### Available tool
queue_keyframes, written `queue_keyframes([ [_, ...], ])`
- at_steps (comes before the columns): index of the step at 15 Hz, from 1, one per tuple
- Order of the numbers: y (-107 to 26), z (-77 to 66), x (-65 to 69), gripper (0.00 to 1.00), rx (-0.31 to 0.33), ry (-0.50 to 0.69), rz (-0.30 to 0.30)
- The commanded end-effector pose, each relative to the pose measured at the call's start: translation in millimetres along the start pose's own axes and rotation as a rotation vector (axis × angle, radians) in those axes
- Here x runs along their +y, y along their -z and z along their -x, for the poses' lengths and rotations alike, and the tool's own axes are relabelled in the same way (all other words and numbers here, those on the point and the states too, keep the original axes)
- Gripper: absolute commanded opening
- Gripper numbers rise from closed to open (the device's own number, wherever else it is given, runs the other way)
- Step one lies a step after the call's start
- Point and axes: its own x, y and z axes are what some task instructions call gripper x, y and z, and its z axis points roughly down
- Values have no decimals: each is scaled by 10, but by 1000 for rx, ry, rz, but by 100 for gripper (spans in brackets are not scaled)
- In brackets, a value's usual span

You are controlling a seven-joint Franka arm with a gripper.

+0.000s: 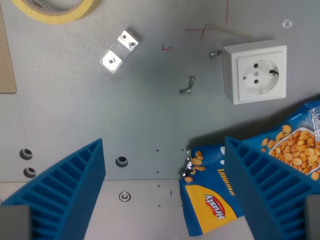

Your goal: Move in base positive z

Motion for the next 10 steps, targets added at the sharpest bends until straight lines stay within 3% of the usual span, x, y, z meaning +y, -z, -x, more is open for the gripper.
queue_keyframes([
  [1, 67, 2, 1, 100, 4, 0, 0],
  [10, 517, 5, 6, 100, 4, 0, 0],
])
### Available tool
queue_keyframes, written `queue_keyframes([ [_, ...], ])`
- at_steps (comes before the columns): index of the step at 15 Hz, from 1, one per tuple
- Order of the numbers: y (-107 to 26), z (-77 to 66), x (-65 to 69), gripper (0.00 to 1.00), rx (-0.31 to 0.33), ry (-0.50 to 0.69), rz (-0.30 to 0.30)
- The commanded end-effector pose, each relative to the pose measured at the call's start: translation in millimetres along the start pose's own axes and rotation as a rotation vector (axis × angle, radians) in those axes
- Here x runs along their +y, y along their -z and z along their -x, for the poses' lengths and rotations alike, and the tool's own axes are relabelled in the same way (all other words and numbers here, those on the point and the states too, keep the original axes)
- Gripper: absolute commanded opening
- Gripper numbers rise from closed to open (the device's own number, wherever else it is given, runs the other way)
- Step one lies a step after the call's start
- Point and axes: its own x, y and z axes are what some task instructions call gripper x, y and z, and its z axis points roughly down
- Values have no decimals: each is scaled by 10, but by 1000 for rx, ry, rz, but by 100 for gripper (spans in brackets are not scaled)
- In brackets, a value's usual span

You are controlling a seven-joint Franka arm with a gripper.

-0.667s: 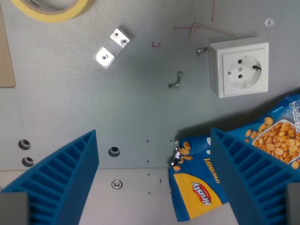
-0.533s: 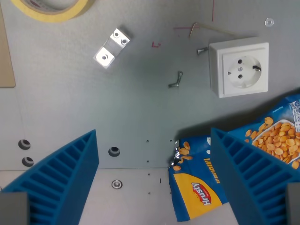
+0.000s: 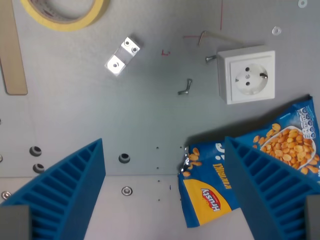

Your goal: Move in base positive z

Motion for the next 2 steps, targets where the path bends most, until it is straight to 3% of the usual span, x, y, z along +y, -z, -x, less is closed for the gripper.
queue_keyframes([
  [1, 194, 44, 0, 100, -14, 1, 0],
  [2, 244, 43, 0, 100, -14, 1, 0],
])
